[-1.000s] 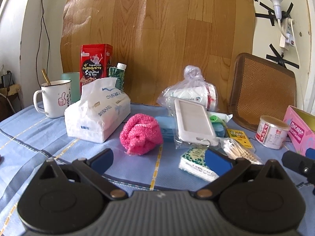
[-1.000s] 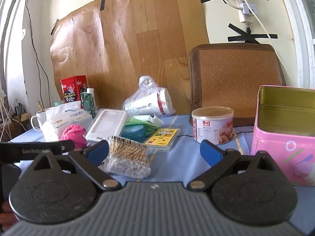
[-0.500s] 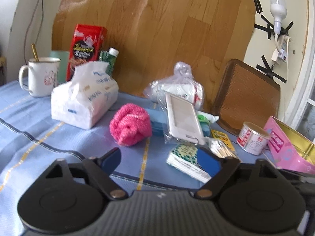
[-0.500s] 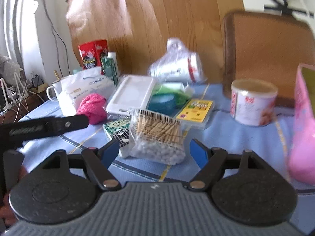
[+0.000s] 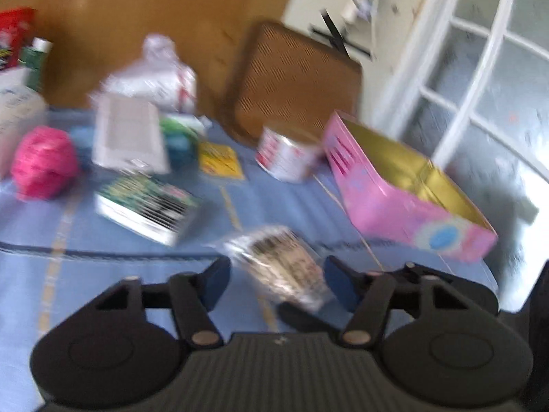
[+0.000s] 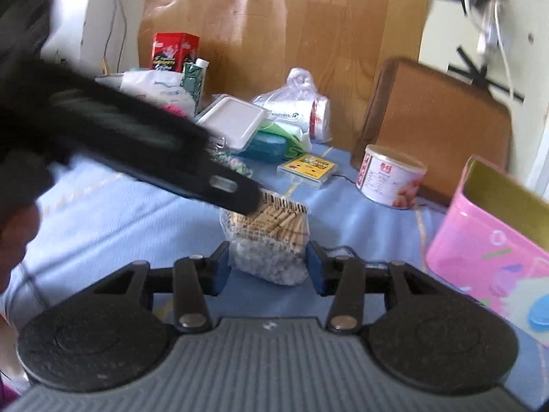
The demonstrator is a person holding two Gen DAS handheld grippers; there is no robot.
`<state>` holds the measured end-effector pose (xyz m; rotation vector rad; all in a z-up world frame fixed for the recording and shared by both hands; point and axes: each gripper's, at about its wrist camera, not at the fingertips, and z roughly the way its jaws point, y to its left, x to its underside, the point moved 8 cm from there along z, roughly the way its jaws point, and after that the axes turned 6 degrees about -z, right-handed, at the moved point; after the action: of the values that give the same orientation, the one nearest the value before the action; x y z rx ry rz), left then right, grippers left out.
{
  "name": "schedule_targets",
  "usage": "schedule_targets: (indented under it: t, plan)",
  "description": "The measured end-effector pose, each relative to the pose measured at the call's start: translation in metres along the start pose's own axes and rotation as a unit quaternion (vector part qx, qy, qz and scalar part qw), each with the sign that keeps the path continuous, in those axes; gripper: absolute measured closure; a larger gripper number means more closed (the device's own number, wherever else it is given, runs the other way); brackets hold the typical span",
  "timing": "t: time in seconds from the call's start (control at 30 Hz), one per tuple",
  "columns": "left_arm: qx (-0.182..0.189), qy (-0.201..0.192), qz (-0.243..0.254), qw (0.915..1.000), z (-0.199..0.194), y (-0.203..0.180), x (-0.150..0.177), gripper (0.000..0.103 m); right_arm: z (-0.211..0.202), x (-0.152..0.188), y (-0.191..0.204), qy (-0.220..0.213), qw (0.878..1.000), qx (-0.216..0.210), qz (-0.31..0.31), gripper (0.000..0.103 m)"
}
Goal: Organize soft objects
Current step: 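Carry the cotton-swab bag into the pink tin and open the right gripper, then grasp the clear plastic case with the right gripper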
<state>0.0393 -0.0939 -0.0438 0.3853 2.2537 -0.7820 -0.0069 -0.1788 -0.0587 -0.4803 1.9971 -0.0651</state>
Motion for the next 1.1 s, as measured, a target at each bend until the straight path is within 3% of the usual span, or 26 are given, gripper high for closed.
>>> schedule_targets:
  t: [0.13,0.23,0.43,0.53,0.67,0.73,0.83,0.93,1.03,1.1]
  plan:
    - [0.015,0.023,-0.014,0.9995,0.014,-0.013,0.0,0.059,-0.009,0.008,-0.012,-0.014,1.0,0.024,0.008,0.058]
    - [0.024,0.007,0.017,0.9995,0.013,-0.043,-0.014,0.061,-0.019,0.006,-0.034,-0.037,0.998,0.043,0.04,0.058]
    - [0.083,-0.018,0.08,0.9931,0.035,-0.131,-0.055,0.062,-0.054,-0.007,-0.103,-0.103,0.98,0.156,0.073,0.058]
    - [0.108,-0.011,0.092,0.9898,0.063,-0.171,-0.063,0.061,-0.064,-0.002,-0.147,-0.102,0.967,0.208,0.104,0.058]
    - [0.091,-0.019,0.102,0.9904,0.087,-0.194,-0.063,0.052,-0.055,0.019,-0.2,-0.052,0.951,0.267,0.147,0.05]
    - [0.091,-0.018,0.091,0.9915,0.085,-0.187,-0.061,0.051,-0.054,0.032,-0.217,-0.039,0.943,0.276,0.183,0.041]
    - [0.076,-0.047,0.078,0.9929,0.064,-0.158,-0.067,0.049,-0.072,0.035,-0.219,-0.068,0.937,0.273,0.208,0.041]
    - [0.045,-0.083,0.043,0.9947,0.033,-0.106,-0.074,0.048,-0.075,0.021,-0.203,-0.101,0.939,0.254,0.207,0.042]
    - [-0.02,-0.12,0.0,0.9926,-0.002,-0.036,-0.076,0.048,-0.072,-0.001,-0.169,-0.124,0.954,0.182,0.203,0.042]
    - [-0.072,-0.142,-0.023,0.9871,-0.025,0.013,-0.071,0.048,-0.058,-0.018,-0.138,-0.117,0.968,0.095,0.2,0.042]
